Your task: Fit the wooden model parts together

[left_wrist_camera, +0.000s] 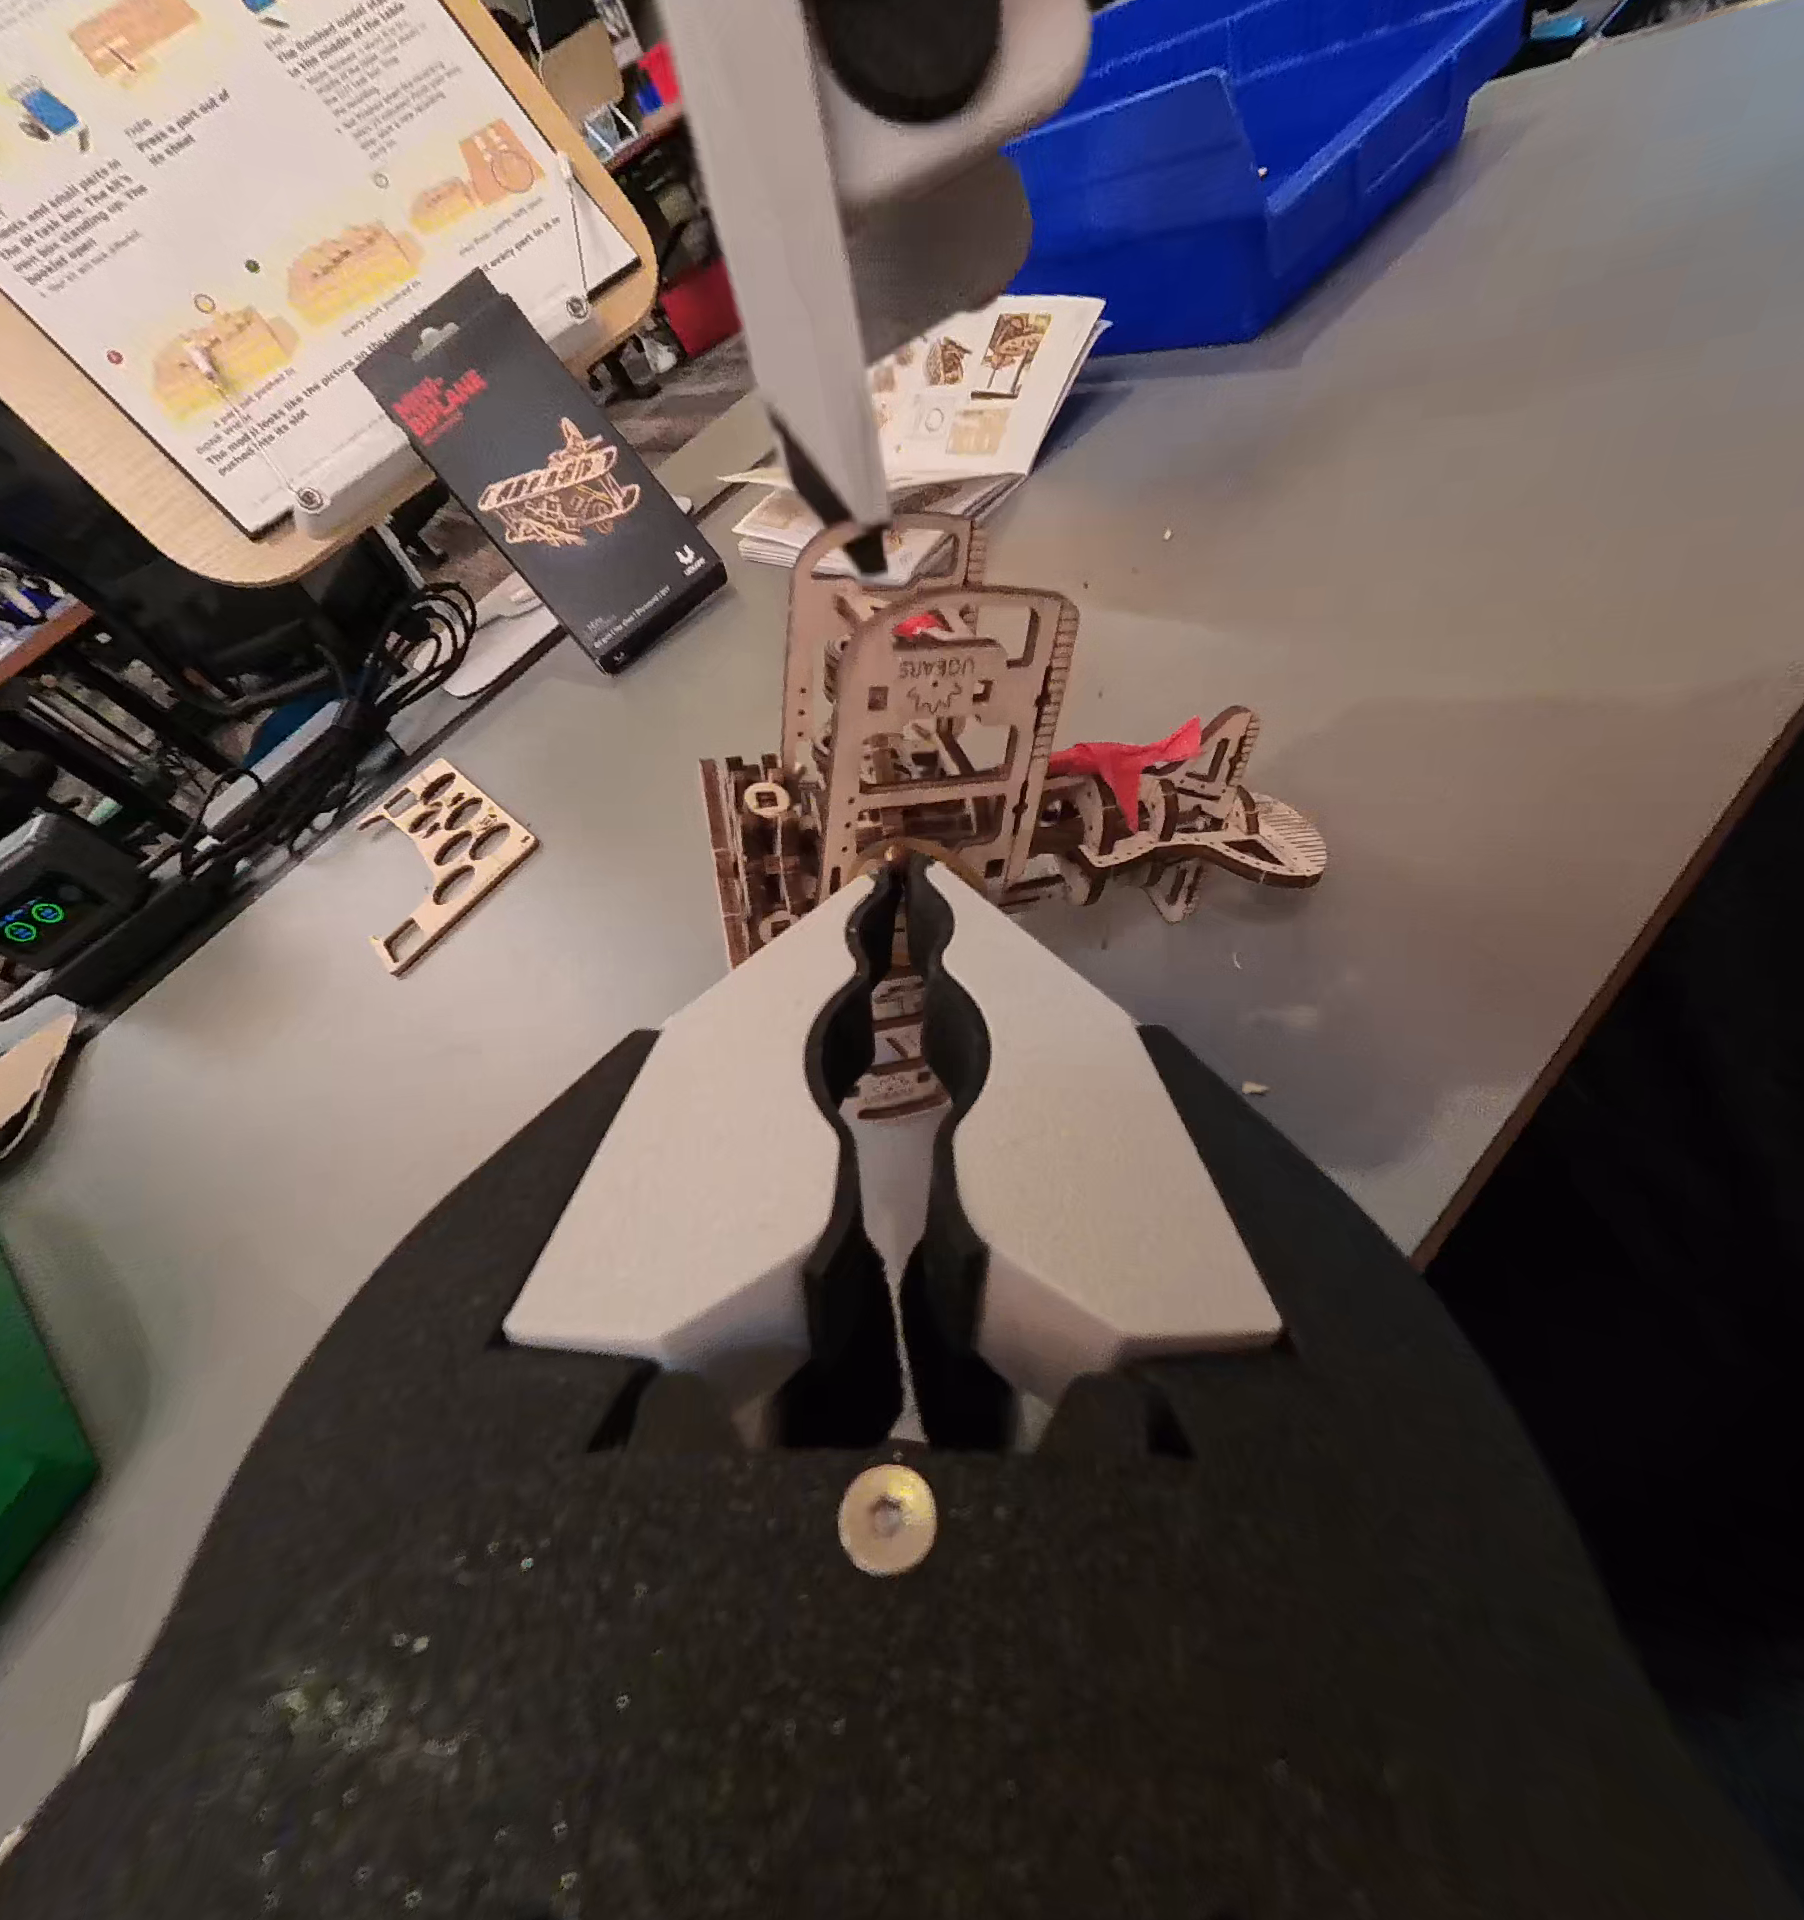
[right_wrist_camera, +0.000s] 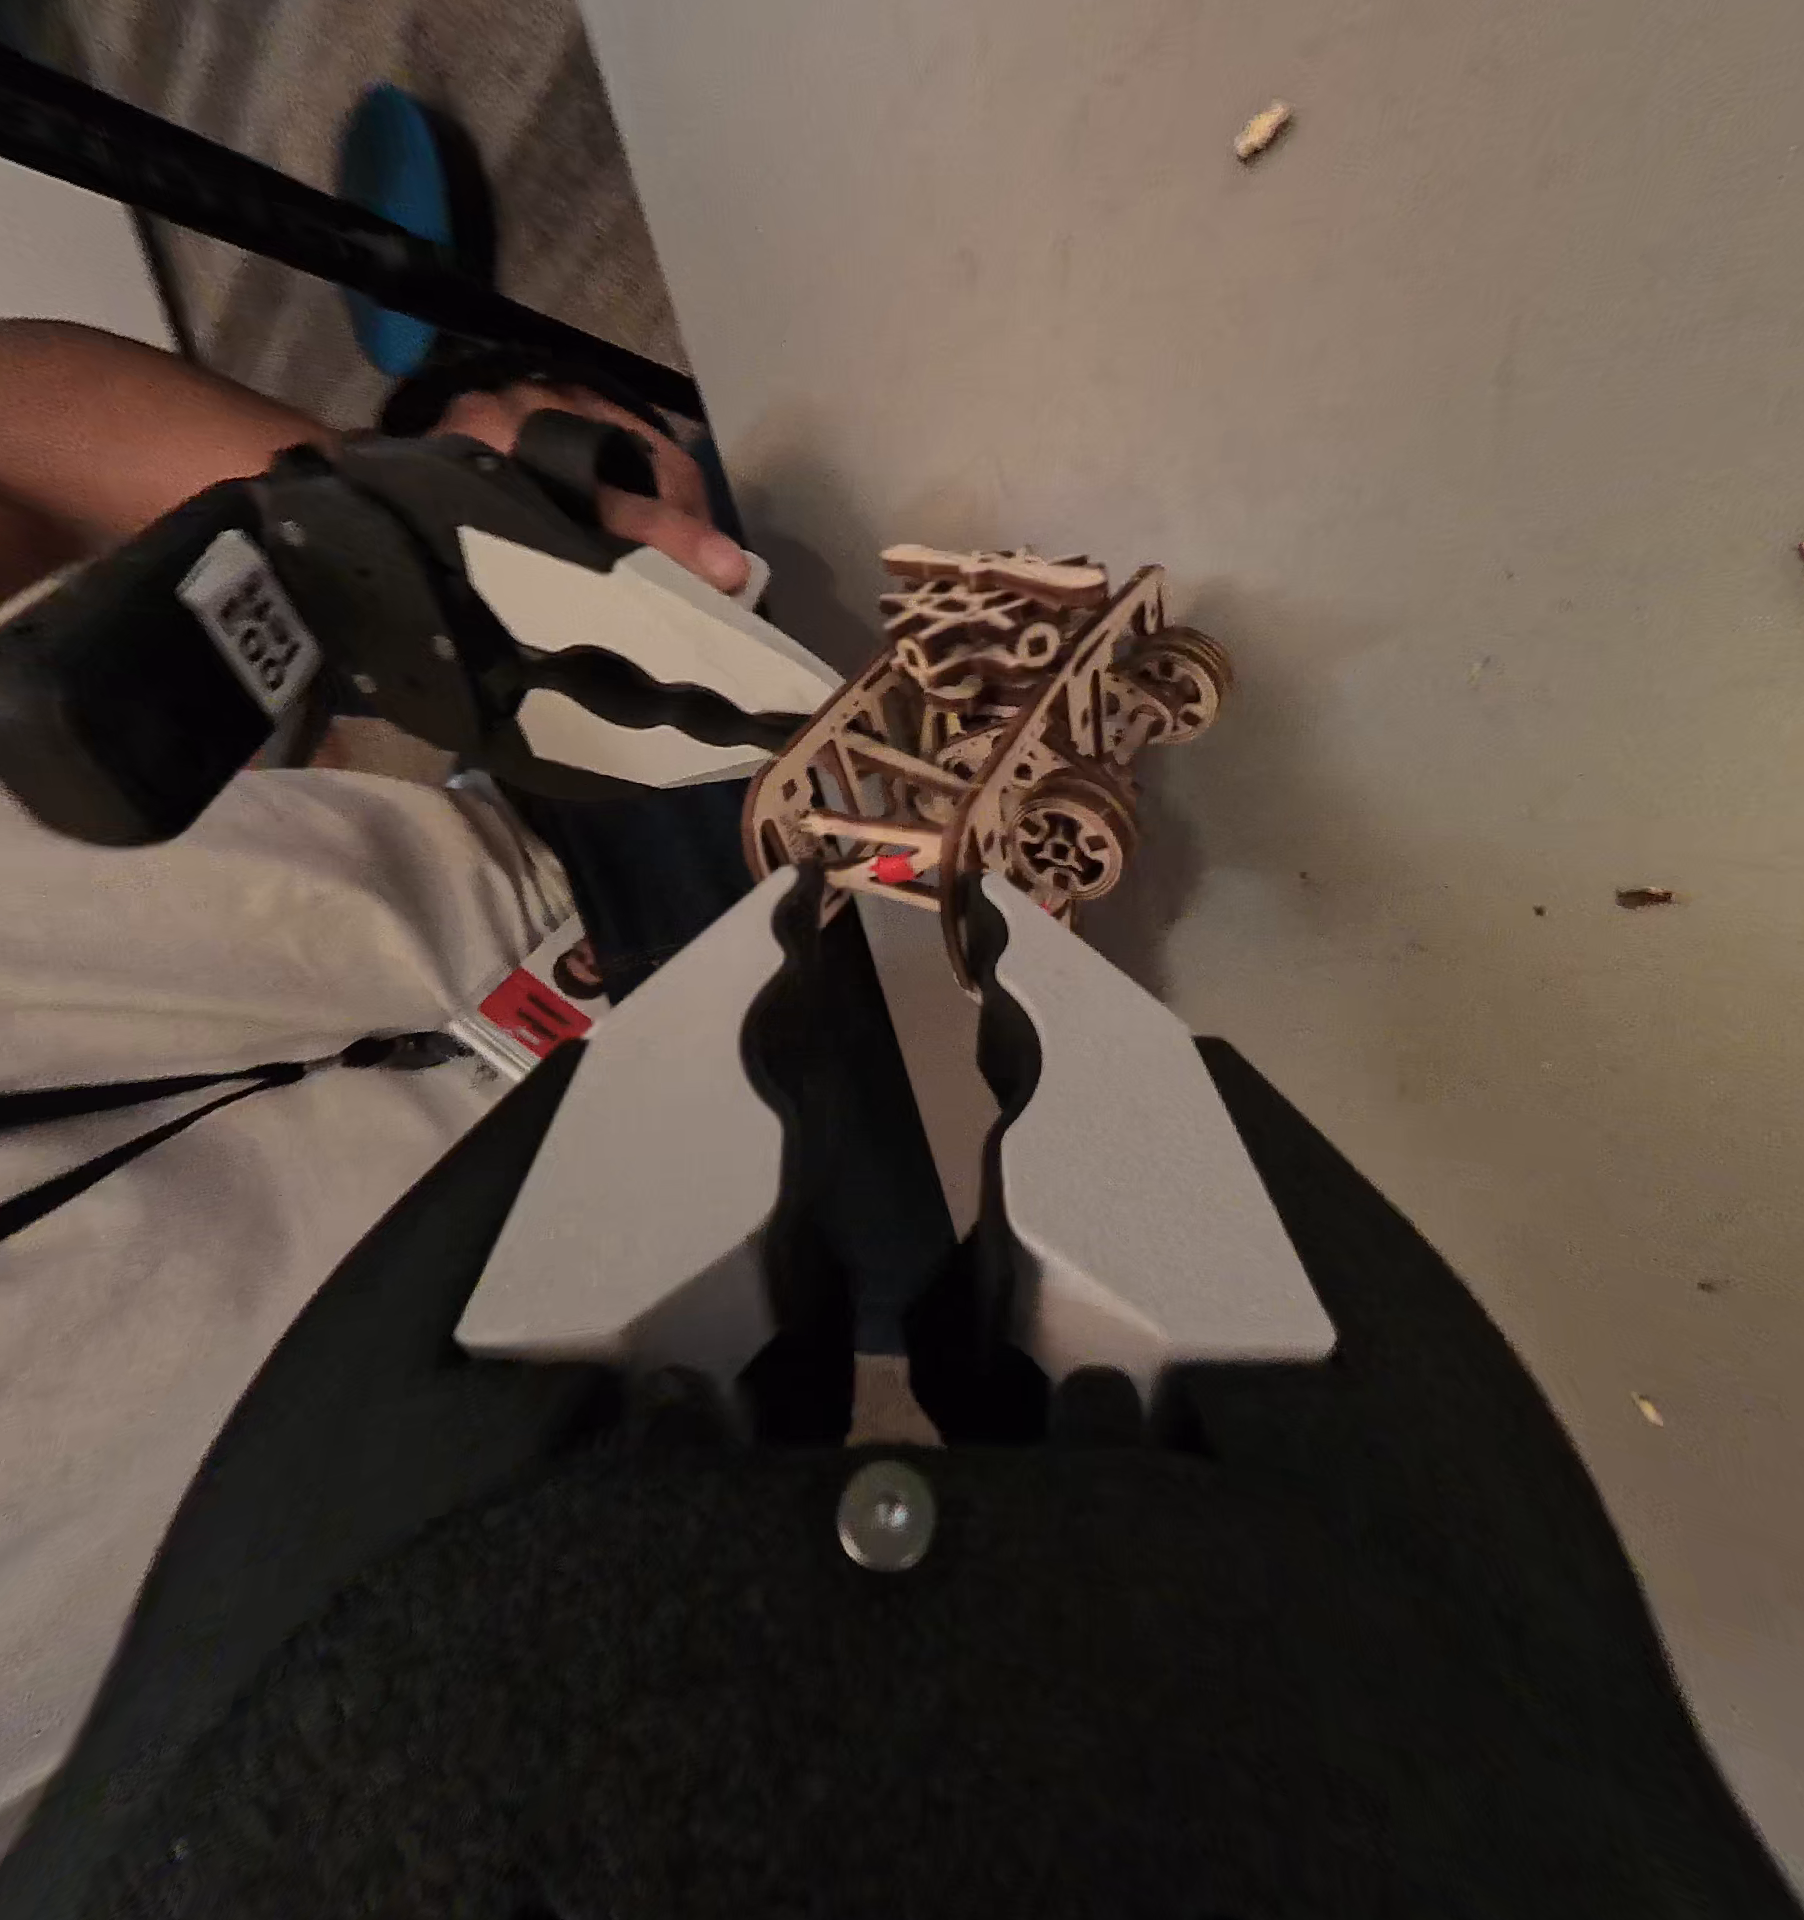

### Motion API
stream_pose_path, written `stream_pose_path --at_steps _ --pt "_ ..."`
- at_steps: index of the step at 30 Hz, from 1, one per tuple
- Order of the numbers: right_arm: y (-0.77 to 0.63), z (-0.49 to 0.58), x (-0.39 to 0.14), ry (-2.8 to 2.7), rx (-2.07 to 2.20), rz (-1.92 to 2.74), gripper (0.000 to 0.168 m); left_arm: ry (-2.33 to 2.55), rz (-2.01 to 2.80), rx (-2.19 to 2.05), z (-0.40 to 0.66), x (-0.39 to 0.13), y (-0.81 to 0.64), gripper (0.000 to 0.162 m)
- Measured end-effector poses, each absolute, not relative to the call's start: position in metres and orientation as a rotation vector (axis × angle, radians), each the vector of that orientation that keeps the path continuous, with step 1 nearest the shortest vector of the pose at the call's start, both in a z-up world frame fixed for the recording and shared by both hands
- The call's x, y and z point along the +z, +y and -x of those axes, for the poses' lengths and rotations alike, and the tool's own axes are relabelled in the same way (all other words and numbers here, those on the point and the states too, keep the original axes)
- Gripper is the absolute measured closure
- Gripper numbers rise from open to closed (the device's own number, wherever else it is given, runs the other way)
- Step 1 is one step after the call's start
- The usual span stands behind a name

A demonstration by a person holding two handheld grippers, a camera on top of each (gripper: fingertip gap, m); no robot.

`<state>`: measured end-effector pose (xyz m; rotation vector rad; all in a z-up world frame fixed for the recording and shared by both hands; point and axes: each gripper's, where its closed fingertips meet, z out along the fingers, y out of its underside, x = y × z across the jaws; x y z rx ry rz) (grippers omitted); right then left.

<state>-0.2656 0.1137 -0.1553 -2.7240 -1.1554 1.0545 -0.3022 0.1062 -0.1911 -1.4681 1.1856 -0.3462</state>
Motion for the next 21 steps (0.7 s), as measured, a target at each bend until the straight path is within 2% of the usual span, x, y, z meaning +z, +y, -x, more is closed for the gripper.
stream_pose_path --at_steps 4,6,11,21 --pt "0.119 0.244 -0.144 -1.152 1.230 2.479 0.139 1.185 1.459 -0.365 0.299 -0.192 0.105 0.162" --pt "0.126 0.235 -0.139 -1.120 1.299 2.293 0.143 1.192 1.450 -0.350 0.298 -0.192 0.105 0.162" --pt "0.139 0.229 -0.155 -1.171 1.126 1.772 0.147 1.195 1.411 -0.354 0.294 -0.191 0.100 0.162" --pt "0.136 0.246 -0.182 -1.227 1.207 1.653 0.150 1.173 1.382 -0.339 0.291 -0.190 0.103 0.162"
